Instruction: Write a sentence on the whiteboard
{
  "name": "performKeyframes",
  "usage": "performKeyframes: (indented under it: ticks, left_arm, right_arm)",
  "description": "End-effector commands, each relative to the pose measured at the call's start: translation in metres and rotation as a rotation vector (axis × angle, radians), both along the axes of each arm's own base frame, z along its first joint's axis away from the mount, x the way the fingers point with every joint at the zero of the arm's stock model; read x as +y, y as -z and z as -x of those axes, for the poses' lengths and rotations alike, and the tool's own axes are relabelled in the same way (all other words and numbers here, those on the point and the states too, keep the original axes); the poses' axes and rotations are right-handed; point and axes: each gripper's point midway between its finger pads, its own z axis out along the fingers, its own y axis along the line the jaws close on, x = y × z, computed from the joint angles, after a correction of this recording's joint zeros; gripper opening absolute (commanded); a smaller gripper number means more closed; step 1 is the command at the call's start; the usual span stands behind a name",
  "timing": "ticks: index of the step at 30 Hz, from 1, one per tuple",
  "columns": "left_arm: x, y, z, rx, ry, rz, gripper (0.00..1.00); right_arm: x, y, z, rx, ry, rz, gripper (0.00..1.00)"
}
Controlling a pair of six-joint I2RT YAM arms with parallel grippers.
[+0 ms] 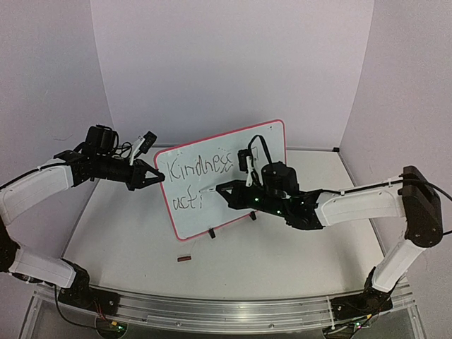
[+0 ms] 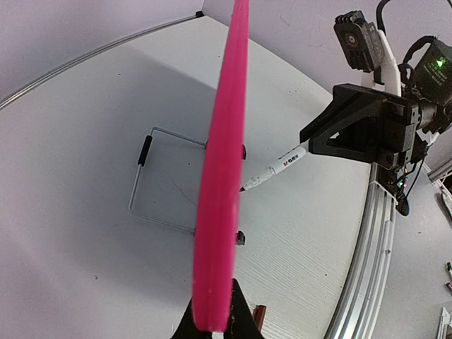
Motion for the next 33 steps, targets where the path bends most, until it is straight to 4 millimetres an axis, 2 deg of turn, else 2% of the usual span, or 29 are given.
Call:
performKeyframes:
  ticks: [1, 10, 17, 25, 33]
  left_arm:
    - [0.003, 0.024, 0.003, 0.042, -0.002, -0.080, 0.00]
    - [0.003, 0.023, 0.003, 0.041, -0.001, -0.079, 0.00]
    - [0.003, 0.022, 0.003, 0.039, -0.001, -0.078, 0.00]
    - [0.003, 0.023, 0.004, 0.042, -0.001, -0.078, 0.00]
    - [0.003, 0.024, 0.004, 0.042, -0.002, -0.080, 0.00]
  right_arm:
    - [0.004, -0.016, -0.013, -0.049, 0.037, -0.024, 0.00]
    - [0.005, -0.014, -0.016, -0.056, 0.048, -0.017, 0.00]
    - [-0.007, -0.025, -0.003, -0.075, 0.025, -0.060, 0.00]
    - [-0.014, 0.001, 0.001, -0.026, 0.035, -0.028, 0.00]
    - [-0.016, -0.001, -0.008, -0.034, 0.057, -0.032, 0.00]
